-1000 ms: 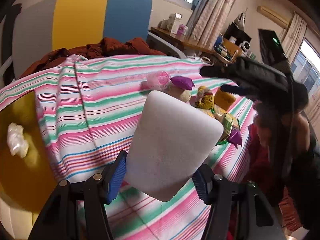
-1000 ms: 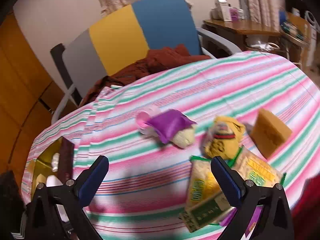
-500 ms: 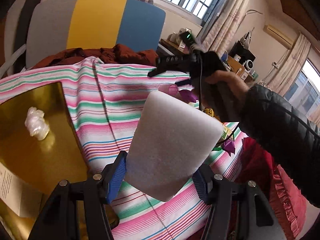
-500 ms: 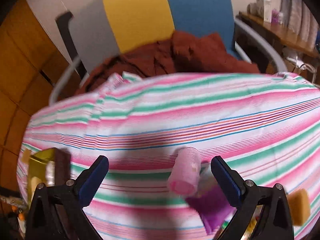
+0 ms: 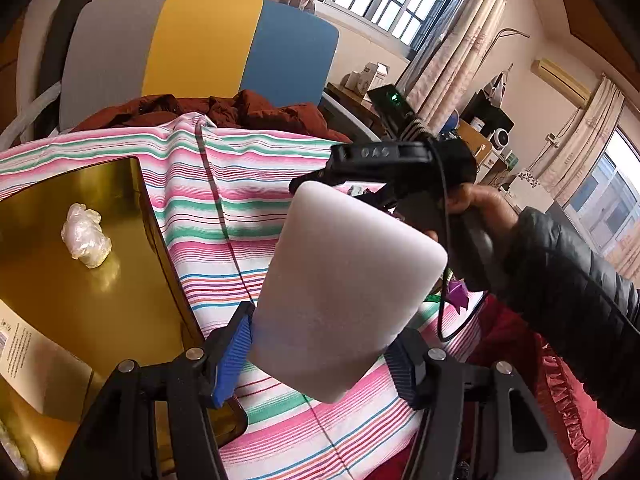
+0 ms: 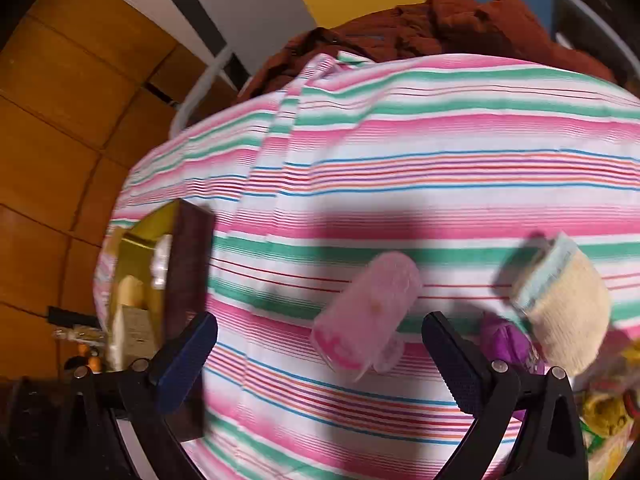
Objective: Organize objects
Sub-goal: 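Carry the foam block and pink roller over the gold tray and release both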
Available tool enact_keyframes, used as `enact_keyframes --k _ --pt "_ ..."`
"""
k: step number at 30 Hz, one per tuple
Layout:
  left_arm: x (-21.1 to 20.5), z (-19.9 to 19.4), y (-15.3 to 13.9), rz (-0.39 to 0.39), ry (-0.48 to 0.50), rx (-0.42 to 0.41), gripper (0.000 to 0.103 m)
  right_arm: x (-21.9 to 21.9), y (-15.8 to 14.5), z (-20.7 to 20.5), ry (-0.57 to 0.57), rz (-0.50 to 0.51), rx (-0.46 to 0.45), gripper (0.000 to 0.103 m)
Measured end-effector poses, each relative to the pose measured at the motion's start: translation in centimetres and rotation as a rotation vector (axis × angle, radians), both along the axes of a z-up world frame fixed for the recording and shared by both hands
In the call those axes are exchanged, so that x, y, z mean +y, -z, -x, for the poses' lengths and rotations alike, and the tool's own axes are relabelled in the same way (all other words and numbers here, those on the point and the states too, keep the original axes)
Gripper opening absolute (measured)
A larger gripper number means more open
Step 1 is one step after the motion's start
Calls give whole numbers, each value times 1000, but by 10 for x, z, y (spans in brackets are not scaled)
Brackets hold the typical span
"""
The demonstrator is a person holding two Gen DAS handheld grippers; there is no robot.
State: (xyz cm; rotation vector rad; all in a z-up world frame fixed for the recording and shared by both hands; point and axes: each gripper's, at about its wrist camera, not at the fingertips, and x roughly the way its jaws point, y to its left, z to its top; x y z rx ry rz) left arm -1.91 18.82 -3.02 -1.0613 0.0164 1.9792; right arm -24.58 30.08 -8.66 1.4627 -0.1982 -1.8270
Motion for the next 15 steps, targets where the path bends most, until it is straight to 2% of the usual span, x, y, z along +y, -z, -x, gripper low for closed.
enact_keyframes --k 6,8,10,11,13,15 --pt "-7 -2 -5 -2 -19 14 62 -9 4 -5 17 -78 50 101" --pt "-10 -4 -7 -1 -28 26 62 -12 6 -8 31 -131 85 87" --pt "-14 -4 -9 -2 -37 28 62 -15 9 -12 30 -155 88 58" --pt "-15 -5 -9 -3 -42 29 62 -16 12 -15 35 -173 92 52" --pt "-19 -5 -10 -2 -53 35 62 -14 14 -18 56 -191 114 31" --pt "-22 -4 -12 -6 -64 37 62 -9 16 -21 86 -191 120 30"
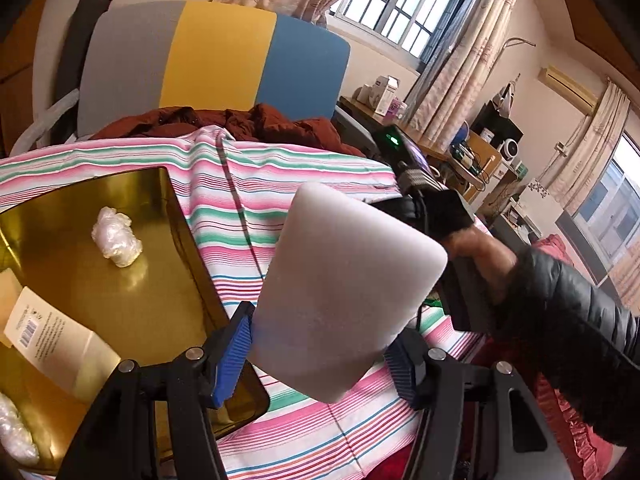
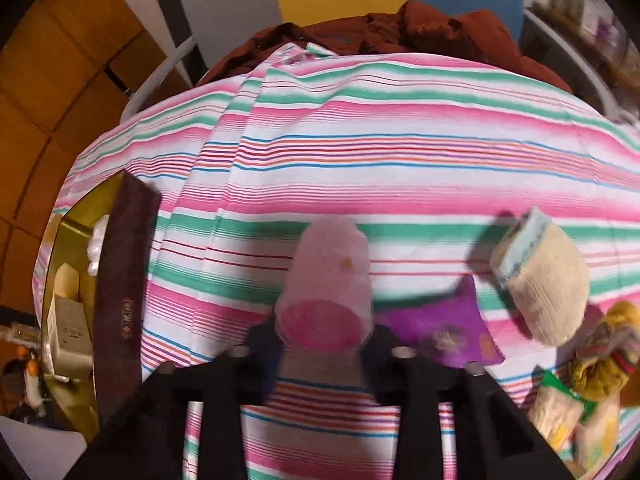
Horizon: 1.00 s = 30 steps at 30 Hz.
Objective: Organize objects
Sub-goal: 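Carry the foam block and pink roller over the gold tray and release both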
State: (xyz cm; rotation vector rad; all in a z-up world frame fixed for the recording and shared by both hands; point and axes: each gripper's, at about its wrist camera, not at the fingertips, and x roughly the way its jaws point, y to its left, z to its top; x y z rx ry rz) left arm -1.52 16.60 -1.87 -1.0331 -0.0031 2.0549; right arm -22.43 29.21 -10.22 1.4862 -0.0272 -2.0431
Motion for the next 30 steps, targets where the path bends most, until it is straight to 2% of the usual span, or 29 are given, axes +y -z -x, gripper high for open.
enact_keyframes --k 6,12,18,23,30 --pt "-16 5 -4 -7 -54 2 62 12 -11 -19 14 28 62 29" --pt "-44 15 -18 -15 -148 28 62 12 -37 -51 -27 109 110 29" --pt "-84 37 -28 -23 -281 36 62 -18 -63 -86 -113 196 156 29" --pt "-110 52 -31 9 -398 59 62 -49 -85 -117 -202 249 183 29" --pt "-131 57 -33 56 -503 121 62 -88 -97 -151 -292 287 205 29"
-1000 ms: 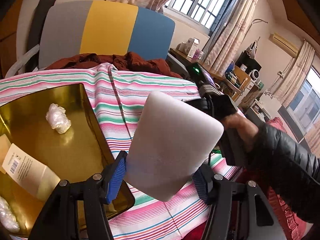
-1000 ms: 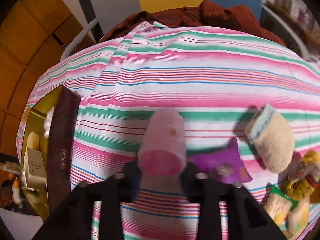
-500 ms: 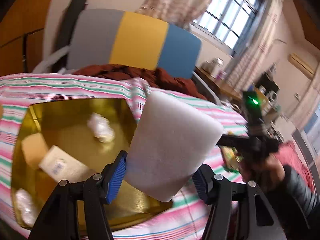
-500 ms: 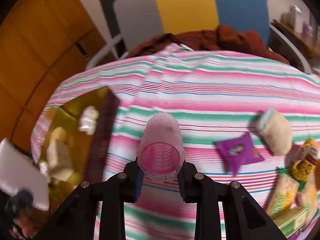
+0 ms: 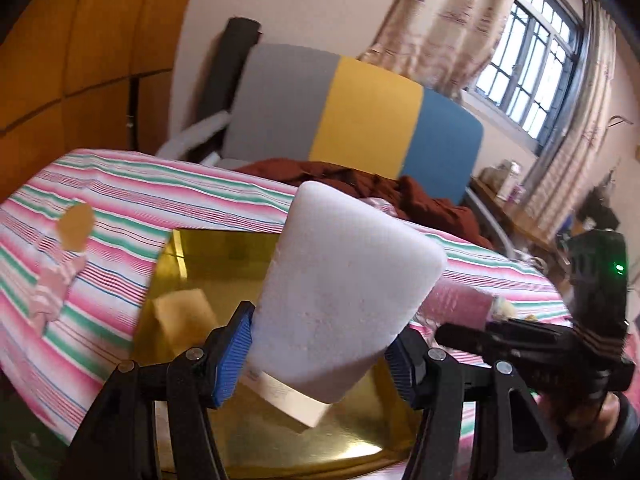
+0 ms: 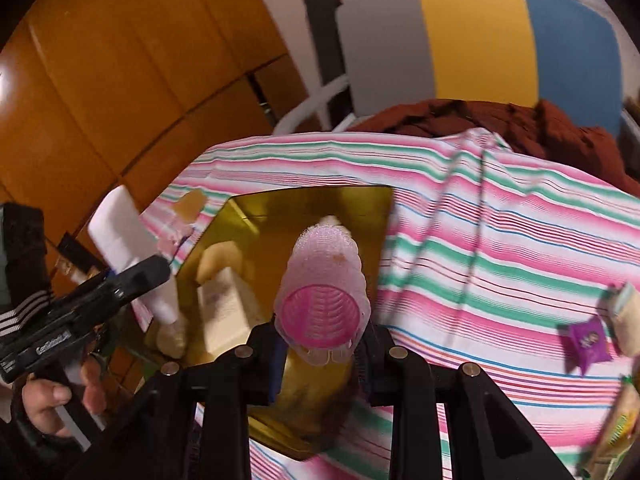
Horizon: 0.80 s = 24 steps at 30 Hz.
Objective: Organize objects
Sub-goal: 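Carry the foam block and pink roller over the gold tray and release both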
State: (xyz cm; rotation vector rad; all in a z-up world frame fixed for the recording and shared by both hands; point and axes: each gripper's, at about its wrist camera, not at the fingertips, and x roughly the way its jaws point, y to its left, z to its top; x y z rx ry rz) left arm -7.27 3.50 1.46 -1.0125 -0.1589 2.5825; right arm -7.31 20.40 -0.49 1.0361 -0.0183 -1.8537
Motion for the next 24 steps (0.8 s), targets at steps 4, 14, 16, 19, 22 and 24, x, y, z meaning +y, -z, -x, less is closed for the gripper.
enact_keyframes --k 4,14,16,19,22,24 --pt "-8 5 1 35 -46 12 63 -18 0 -16 -22 -21 28 29" --pt "-9 40 4 79 -71 -1 64 -49 4 -31 -35 -79 44 29" --pt "-10 48 5 81 -75 -12 65 -53 5 -29 -36 -85 41 29" --pt "-10 56 6 83 -69 -15 67 -58 7 -28 -34 -90 32 29" --pt "-12 61 7 65 -79 -14 75 -61 9 -27 -32 -99 26 29" --pt "-12 66 10 77 -82 -17 86 -64 11 -26 -32 -105 19 30"
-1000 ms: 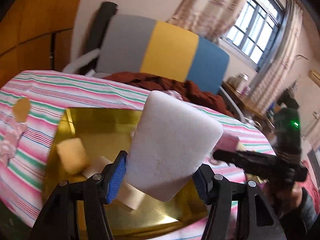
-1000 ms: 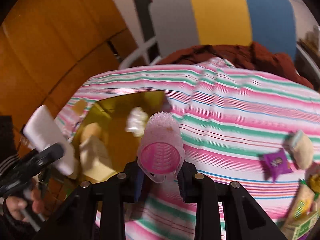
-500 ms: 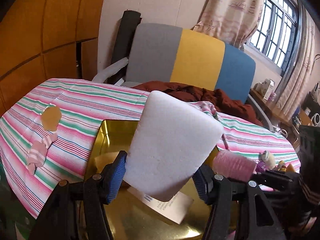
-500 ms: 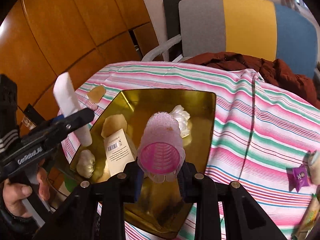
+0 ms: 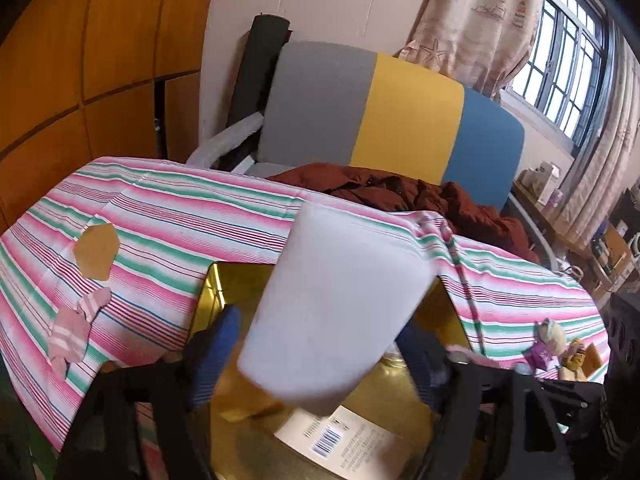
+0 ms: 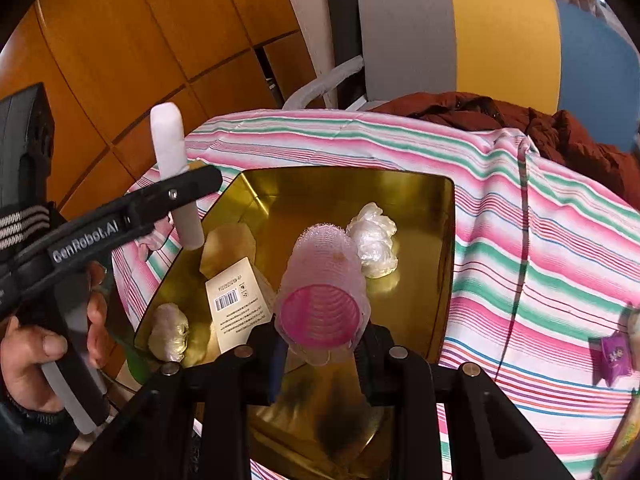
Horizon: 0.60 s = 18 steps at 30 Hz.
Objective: Organize objects
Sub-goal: 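Carry the foam block and pink roller over the gold tray and release both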
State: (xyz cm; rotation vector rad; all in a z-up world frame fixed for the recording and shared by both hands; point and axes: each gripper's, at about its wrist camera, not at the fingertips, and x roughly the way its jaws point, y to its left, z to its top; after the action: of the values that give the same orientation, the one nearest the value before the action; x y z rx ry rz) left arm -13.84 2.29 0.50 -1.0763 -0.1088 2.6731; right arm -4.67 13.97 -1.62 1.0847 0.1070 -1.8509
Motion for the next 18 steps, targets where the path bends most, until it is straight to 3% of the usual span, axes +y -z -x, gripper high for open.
enact_keyframes --k 5,7,11,16,18 --pt "-3 0 5 1 -6 -23 86 -8 8 2 -2 -17 -26 32" --pt "-8 -5 5 -9 -23 -23 86 -8 11 1 -3 -14 -41 46" --pt "-13 -23 4 10 -59 -12 86 -5 14 -1 -4 -15 -47 48" --pt "-12 -49 3 45 -72 19 86 -1 9 -9 0 -11 -17 70" --pt "-11 -56 2 42 -65 26 86 2 7 -13 8 -12 2 73"
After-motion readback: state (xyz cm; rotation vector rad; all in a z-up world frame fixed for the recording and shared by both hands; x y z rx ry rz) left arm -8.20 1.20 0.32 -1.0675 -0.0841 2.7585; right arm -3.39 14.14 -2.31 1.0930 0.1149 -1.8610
